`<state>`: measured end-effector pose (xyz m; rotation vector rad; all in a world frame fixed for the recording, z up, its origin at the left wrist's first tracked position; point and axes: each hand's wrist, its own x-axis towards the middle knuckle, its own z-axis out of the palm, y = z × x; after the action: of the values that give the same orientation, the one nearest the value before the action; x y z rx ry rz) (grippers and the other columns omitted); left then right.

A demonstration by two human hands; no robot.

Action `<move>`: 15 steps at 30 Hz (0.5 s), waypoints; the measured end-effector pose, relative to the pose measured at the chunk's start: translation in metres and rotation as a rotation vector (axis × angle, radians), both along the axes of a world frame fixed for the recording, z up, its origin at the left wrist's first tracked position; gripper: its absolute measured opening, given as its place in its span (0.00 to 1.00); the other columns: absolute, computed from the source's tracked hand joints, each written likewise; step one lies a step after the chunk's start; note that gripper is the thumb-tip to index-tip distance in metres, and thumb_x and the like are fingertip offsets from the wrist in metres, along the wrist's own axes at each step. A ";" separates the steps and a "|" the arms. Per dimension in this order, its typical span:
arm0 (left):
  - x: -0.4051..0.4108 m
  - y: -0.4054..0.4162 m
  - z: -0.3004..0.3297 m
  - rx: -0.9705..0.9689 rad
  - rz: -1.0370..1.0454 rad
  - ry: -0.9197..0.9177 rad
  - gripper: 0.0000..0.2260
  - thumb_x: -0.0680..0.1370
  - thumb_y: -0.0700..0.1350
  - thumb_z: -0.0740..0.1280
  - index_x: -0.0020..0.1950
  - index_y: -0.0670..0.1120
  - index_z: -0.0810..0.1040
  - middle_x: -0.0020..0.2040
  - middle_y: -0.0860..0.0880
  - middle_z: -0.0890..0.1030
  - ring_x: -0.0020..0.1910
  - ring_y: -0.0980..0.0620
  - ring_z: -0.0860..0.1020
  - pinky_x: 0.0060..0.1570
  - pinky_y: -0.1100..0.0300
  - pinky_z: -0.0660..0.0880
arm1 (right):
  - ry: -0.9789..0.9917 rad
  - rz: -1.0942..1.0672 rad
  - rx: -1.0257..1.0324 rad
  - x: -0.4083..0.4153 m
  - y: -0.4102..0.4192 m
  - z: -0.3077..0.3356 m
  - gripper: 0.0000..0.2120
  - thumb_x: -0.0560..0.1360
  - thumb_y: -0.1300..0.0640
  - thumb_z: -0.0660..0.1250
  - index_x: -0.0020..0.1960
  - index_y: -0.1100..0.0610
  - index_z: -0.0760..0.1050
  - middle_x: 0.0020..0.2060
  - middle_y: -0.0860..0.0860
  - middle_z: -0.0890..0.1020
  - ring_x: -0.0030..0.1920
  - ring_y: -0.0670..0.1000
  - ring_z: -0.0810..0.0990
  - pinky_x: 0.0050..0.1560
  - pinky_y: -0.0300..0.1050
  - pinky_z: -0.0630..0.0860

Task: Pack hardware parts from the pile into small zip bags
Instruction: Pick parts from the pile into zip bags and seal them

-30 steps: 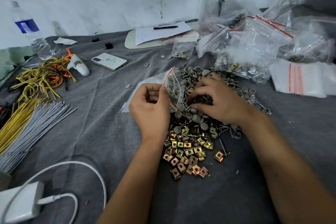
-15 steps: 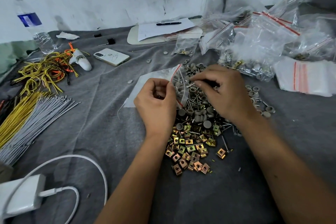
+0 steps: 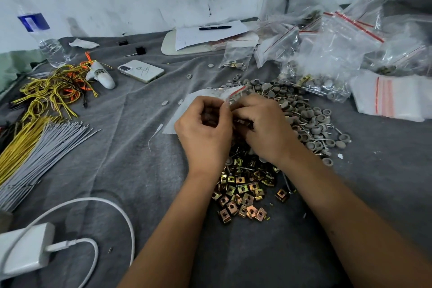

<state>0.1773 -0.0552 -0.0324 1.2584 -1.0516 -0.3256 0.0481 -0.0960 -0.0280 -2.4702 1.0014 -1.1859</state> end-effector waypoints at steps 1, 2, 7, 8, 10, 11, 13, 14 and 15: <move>0.001 -0.001 0.000 0.002 0.019 0.024 0.07 0.77 0.41 0.74 0.41 0.50 0.81 0.33 0.53 0.82 0.32 0.52 0.81 0.34 0.51 0.80 | -0.021 -0.014 -0.015 0.000 0.000 0.001 0.08 0.72 0.68 0.76 0.50 0.62 0.86 0.48 0.53 0.85 0.52 0.53 0.81 0.55 0.47 0.78; 0.001 -0.001 0.000 0.000 0.038 0.051 0.07 0.76 0.40 0.74 0.40 0.50 0.81 0.32 0.54 0.81 0.31 0.54 0.79 0.33 0.55 0.78 | -0.058 -0.041 -0.032 -0.001 0.000 0.002 0.08 0.72 0.66 0.76 0.51 0.61 0.86 0.48 0.52 0.85 0.52 0.52 0.81 0.56 0.45 0.77; 0.007 -0.004 0.001 -0.003 0.106 0.194 0.08 0.77 0.37 0.73 0.40 0.47 0.81 0.33 0.50 0.80 0.32 0.53 0.77 0.35 0.55 0.78 | -0.028 -0.158 0.044 -0.016 -0.006 0.008 0.09 0.75 0.50 0.75 0.51 0.55 0.85 0.46 0.47 0.83 0.51 0.50 0.79 0.55 0.52 0.77; 0.008 -0.004 0.002 -0.003 0.120 0.202 0.08 0.77 0.37 0.72 0.40 0.47 0.81 0.33 0.50 0.80 0.32 0.53 0.77 0.35 0.56 0.78 | 0.056 -0.177 0.110 -0.019 -0.008 0.008 0.11 0.74 0.45 0.75 0.50 0.52 0.84 0.46 0.45 0.82 0.52 0.49 0.77 0.56 0.52 0.76; 0.009 -0.005 0.003 -0.003 0.149 0.225 0.08 0.77 0.37 0.72 0.40 0.47 0.81 0.33 0.51 0.80 0.32 0.55 0.77 0.35 0.60 0.76 | 0.198 -0.184 0.213 -0.020 -0.007 0.006 0.15 0.71 0.38 0.75 0.51 0.46 0.80 0.47 0.42 0.79 0.53 0.47 0.75 0.54 0.51 0.76; 0.009 -0.005 0.003 -0.007 0.159 0.236 0.08 0.77 0.37 0.72 0.40 0.48 0.81 0.33 0.52 0.80 0.32 0.56 0.77 0.36 0.61 0.76 | 0.231 -0.174 0.238 -0.019 -0.007 0.005 0.16 0.70 0.38 0.76 0.51 0.45 0.79 0.48 0.42 0.79 0.54 0.47 0.75 0.54 0.51 0.77; 0.009 -0.005 0.004 -0.019 0.178 0.248 0.08 0.77 0.37 0.72 0.40 0.49 0.81 0.33 0.53 0.79 0.32 0.57 0.76 0.36 0.62 0.76 | 0.247 -0.152 0.274 -0.019 -0.007 0.005 0.18 0.69 0.38 0.77 0.53 0.44 0.78 0.50 0.42 0.79 0.53 0.46 0.76 0.53 0.52 0.78; 0.010 -0.005 0.004 -0.028 0.189 0.253 0.08 0.76 0.38 0.72 0.40 0.49 0.81 0.33 0.54 0.79 0.32 0.58 0.76 0.36 0.63 0.76 | 0.239 -0.139 0.291 -0.019 -0.008 0.006 0.18 0.69 0.38 0.78 0.53 0.44 0.78 0.49 0.42 0.80 0.52 0.45 0.78 0.52 0.50 0.79; 0.010 -0.005 0.005 -0.035 0.199 0.261 0.08 0.76 0.38 0.72 0.40 0.49 0.81 0.33 0.55 0.79 0.32 0.59 0.76 0.36 0.63 0.76 | 0.224 -0.128 0.307 -0.019 -0.008 0.007 0.17 0.69 0.39 0.78 0.52 0.44 0.79 0.47 0.41 0.81 0.48 0.42 0.79 0.49 0.46 0.79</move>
<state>0.1877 -0.0597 -0.0277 1.2400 -0.7014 -0.3073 0.0287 -0.1036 -0.0206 -2.3552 1.3085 -0.7291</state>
